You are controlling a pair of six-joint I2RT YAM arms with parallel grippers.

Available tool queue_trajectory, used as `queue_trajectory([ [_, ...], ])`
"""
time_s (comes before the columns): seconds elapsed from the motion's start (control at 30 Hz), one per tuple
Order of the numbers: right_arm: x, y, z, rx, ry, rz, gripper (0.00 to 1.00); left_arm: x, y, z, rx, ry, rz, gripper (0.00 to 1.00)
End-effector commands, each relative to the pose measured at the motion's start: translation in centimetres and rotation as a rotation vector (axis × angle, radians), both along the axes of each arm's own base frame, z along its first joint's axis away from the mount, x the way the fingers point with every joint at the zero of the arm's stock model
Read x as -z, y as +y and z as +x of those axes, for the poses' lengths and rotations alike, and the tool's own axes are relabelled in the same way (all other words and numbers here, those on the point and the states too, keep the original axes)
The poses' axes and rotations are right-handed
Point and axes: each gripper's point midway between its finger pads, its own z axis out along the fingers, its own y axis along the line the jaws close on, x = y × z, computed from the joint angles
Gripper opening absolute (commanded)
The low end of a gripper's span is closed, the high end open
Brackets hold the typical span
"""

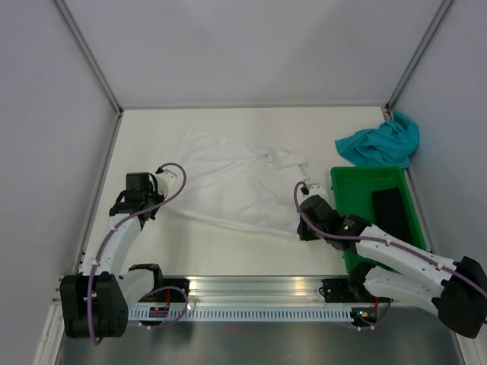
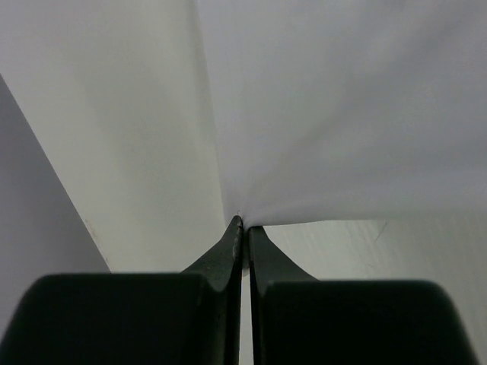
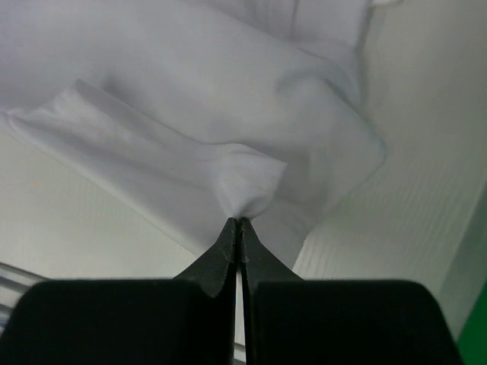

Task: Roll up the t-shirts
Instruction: Flatten the tshirt

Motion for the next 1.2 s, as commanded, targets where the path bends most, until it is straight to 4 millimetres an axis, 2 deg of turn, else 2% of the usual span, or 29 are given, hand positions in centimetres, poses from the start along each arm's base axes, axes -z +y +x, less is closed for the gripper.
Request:
queue_trajectory([
  [0.0,1.4,1.7,-2.8,0.046,0.066,0.081,0.0,-0.2,2.7,0.2,-0.057,-0.054,0.101,0.02],
  [0.13,3.1,3.4,-5.7,-0.028,0.111,0.064,0.0,0.5,3.6,-0.2,-0.08,-0.037,0.106,0.02],
  [0.2,4.4,3.7,-7.3,-0.069,0.157,0.006,0.07,0.5,3.8,-0.3,-0.086,-0.035,0.105,0.02],
  [0.23,4.8,3.4,-7.9,-0.078,0.18,-0.03,0.17,0.4,3.8,-0.3,-0.088,-0.041,0.106,0.02],
  [0.27,5.1,3.3,-8.3,-0.082,0.195,-0.052,0.5,0.4,3.8,-0.4,-0.087,-0.04,0.108,0.02],
  [0.33,5.1,3.2,-8.7,-0.062,0.211,-0.058,0.75,0.5,3.6,-0.6,-0.078,-0.041,0.101,0.02],
  [0.37,4.9,2.9,-8.5,-0.036,0.194,-0.051,0.9,0.6,3.6,-0.7,-0.075,-0.04,0.098,0.02],
  [0.4,3.7,3.1,-8.0,-0.015,0.159,0.008,0.96,0.7,3.3,-0.9,-0.067,-0.034,0.091,0.02],
  [0.43,3.4,2.9,-7.8,0.034,0.146,0.044,0.97,0.7,3.3,-1.0,-0.066,-0.034,0.09,0.02],
  [0.5,1.8,2.5,-6.9,0.098,0.089,0.128,0.97,0.9,3.2,-1.2,-0.064,-0.029,0.087,0.02],
  [0.6,2.0,1.4,-6.2,0.207,0.075,0.212,0.91,1.1,3.1,-1.5,-0.067,-0.022,0.076,0.02],
  [0.63,3.0,0.9,-6.2,0.226,0.08,0.214,0.86,1.1,3.0,-1.6,-0.068,-0.023,0.072,0.02],
  [0.7,3.7,0.0,-5.7,0.291,0.073,0.214,0.79,1.1,2.8,-1.6,-0.063,-0.028,0.059,0.02],
  [0.73,4.4,-0.8,-5.6,0.315,0.071,0.19,0.72,1.1,2.7,-1.7,-0.065,-0.027,0.052,0.02],
  [0.8,4.9,-1.5,-5.2,0.342,0.064,0.154,0.67,1.2,2.5,-1.8,-0.058,-0.024,0.044,0.02],
  [0.97,5.8,-1.3,-4.6,0.35,0.072,0.111,0.64,1.2,1.7,-1.8,-0.051,-0.019,-0.001,0.02],
  [1.1,6.7,-0.5,-4.4,0.333,0.086,0.096,0.57,1.7,1.4,-2.1,-0.051,-0.008,-0.024,0.02],
  [1.17,7.1,-0.4,-4.4,0.329,0.094,0.085,0.49,1.6,1.3,-2.1,-0.047,-0.011,-0.028,0.02],
])
